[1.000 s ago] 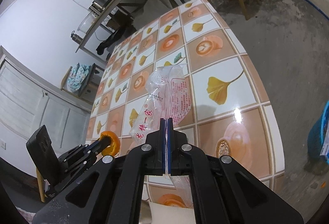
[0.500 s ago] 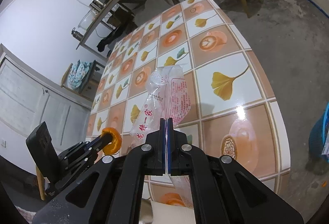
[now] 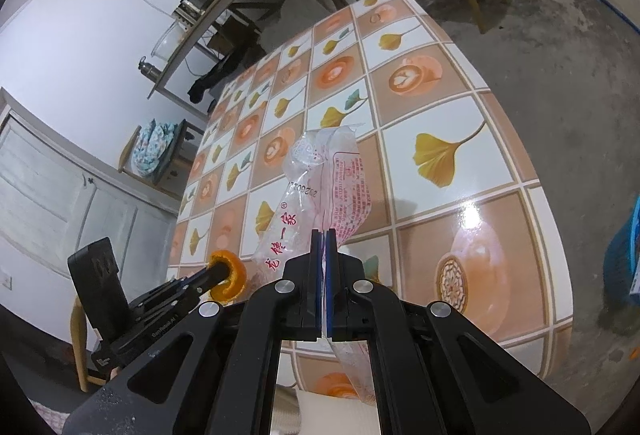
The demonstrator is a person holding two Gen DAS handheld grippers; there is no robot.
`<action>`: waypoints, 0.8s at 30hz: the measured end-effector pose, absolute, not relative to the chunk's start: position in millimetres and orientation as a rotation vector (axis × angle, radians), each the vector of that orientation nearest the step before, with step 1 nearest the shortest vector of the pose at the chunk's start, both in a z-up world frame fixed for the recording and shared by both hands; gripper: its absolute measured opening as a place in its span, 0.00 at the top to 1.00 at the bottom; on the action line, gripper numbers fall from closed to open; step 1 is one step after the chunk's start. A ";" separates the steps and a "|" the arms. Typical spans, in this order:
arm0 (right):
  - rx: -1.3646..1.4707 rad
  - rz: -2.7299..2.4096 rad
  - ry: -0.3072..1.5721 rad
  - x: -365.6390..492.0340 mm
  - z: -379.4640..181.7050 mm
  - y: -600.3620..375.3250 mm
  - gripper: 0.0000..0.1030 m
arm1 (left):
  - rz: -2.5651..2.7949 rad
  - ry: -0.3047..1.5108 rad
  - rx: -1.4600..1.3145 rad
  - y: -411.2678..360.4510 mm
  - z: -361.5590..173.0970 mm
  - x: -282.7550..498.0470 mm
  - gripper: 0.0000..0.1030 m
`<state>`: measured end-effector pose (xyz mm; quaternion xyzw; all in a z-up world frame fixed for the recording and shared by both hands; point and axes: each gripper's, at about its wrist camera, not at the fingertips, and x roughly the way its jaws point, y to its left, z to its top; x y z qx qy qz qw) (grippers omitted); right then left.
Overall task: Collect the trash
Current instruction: 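Carry the orange peel and clear bag to the basket with both tools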
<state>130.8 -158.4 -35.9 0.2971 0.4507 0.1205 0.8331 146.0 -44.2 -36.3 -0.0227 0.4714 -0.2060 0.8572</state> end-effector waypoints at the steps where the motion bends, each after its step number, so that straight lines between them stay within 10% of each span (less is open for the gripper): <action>1: 0.633 0.256 0.946 129.7 -34.6 -159.2 1.00 | -0.444 0.986 -0.050 -46.1 -33.7 147.1 0.95; 24: 0.848 -0.416 0.683 -74.6 -57.0 -414.7 1.00 | -1.017 1.098 0.212 -366.4 -18.5 148.7 0.95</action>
